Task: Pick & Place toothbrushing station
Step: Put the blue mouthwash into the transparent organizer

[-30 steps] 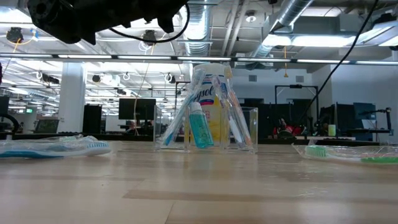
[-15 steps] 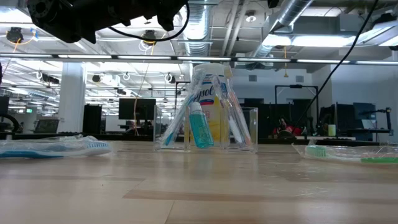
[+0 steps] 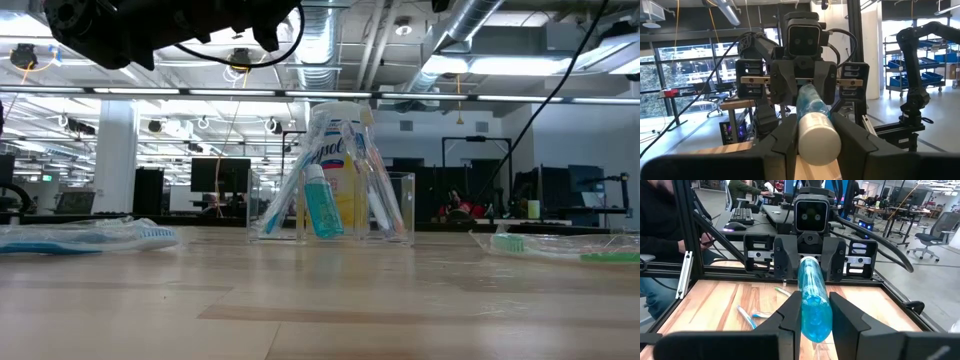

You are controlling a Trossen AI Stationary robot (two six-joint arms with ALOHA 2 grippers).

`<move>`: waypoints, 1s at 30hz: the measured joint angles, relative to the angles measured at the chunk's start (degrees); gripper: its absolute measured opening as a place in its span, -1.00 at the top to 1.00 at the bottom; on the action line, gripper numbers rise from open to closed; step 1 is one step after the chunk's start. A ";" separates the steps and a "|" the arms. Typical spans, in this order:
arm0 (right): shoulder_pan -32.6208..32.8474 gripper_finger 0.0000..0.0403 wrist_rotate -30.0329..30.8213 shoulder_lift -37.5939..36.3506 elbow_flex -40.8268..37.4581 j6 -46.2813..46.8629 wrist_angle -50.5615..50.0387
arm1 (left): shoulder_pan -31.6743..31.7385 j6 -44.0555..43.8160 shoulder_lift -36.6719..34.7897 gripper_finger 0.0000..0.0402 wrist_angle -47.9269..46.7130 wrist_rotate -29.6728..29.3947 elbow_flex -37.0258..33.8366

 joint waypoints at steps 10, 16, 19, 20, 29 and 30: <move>0.11 0.47 2.34 0.00 0.07 1.04 -3.03 | 0.39 -1.38 -0.25 0.54 -2.51 -0.98 0.00; 0.04 0.53 2.54 0.07 0.12 1.03 -4.45 | 0.39 -1.36 -3.60 0.54 -9.77 -2.48 0.11; -0.05 0.54 2.49 0.09 0.27 1.03 -4.79 | 0.39 -1.36 -5.87 0.54 -13.36 -3.04 0.17; -0.10 0.53 2.49 0.09 0.31 1.02 -4.98 | 0.42 -1.36 -6.69 0.54 -14.50 -3.15 0.17; 0.11 0.40 3.45 -0.07 0.09 1.47 -6.72 | 0.35 -1.38 -9.51 0.54 -19.28 -2.38 -0.11; 0.11 0.37 3.43 -0.07 0.09 1.49 -7.17 | 0.35 -1.36 -9.51 0.54 -19.38 -2.49 -0.11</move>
